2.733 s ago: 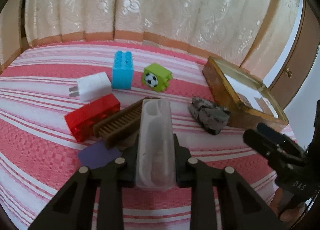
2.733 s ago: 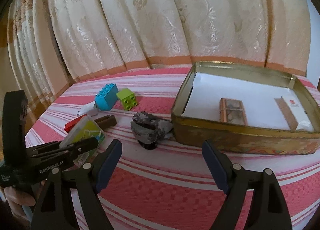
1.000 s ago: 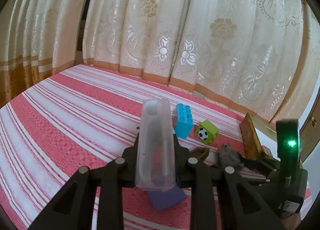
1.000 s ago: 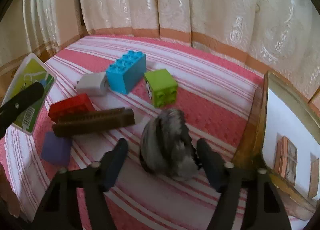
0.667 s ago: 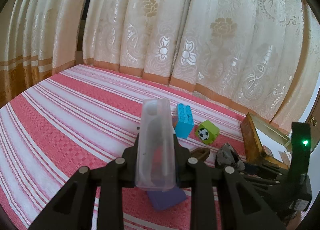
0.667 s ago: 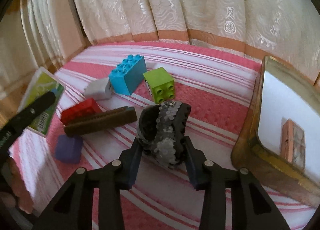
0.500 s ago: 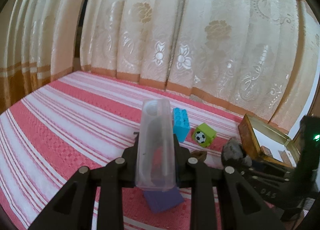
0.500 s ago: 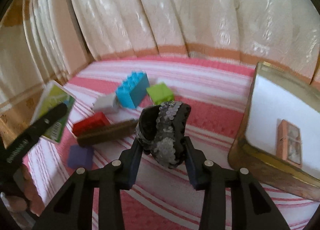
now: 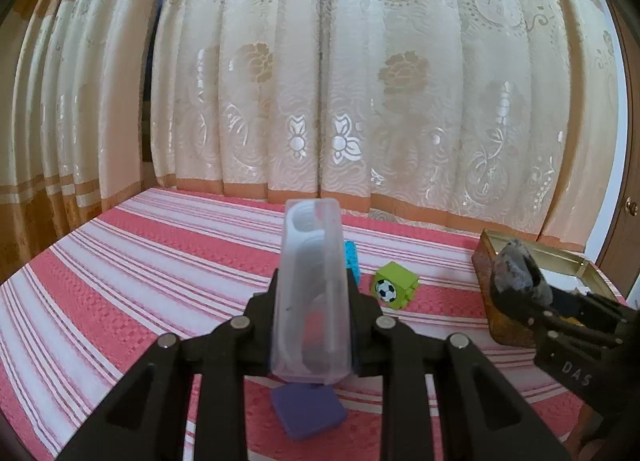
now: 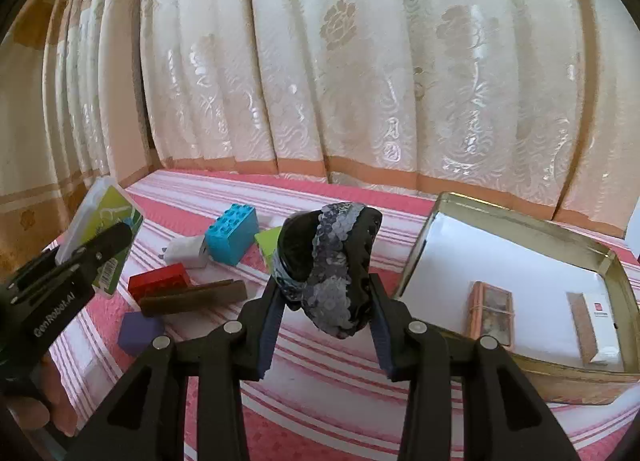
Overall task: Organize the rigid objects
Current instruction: 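Carry the clear case and grey pouch over the gold tin with both tools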
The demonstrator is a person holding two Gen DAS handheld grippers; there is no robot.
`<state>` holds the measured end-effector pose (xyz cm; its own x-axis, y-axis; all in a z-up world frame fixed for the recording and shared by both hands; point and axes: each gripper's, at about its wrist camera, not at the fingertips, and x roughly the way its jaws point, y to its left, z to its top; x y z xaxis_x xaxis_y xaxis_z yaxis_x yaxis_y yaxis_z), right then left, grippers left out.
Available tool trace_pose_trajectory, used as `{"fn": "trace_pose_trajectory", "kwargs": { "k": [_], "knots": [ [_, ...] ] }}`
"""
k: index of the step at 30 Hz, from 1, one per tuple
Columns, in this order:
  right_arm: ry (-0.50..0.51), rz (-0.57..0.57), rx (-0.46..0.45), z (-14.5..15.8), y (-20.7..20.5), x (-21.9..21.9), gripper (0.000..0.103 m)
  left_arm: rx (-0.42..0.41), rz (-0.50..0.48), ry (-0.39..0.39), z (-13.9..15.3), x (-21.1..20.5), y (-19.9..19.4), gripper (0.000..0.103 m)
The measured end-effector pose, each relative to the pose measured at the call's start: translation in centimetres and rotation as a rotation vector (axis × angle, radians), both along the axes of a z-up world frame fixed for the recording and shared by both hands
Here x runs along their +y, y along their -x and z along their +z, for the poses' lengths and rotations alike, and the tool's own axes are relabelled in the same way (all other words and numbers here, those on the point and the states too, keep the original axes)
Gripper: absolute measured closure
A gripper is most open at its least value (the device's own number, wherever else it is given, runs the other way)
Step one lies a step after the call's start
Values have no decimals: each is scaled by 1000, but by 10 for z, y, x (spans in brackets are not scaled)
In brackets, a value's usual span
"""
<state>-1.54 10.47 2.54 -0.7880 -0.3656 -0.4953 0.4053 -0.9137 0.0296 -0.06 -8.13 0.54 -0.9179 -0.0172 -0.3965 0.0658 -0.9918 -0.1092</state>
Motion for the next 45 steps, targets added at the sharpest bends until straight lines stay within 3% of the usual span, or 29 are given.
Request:
{"fn": "trace_pose_trajectory", "kwargs": {
  "k": [9,25,45],
  "knots": [
    [-7,-39,41,4,-2,21,60,1,-34,18,-3,29,2,79],
    [-32,-138,75,8,-2,68,60,-24,-122,-19,-2,84,11,79],
    [-48,-289,96,11,14,149,60,-6,-253,24,6,176,19,79]
  ]
}}
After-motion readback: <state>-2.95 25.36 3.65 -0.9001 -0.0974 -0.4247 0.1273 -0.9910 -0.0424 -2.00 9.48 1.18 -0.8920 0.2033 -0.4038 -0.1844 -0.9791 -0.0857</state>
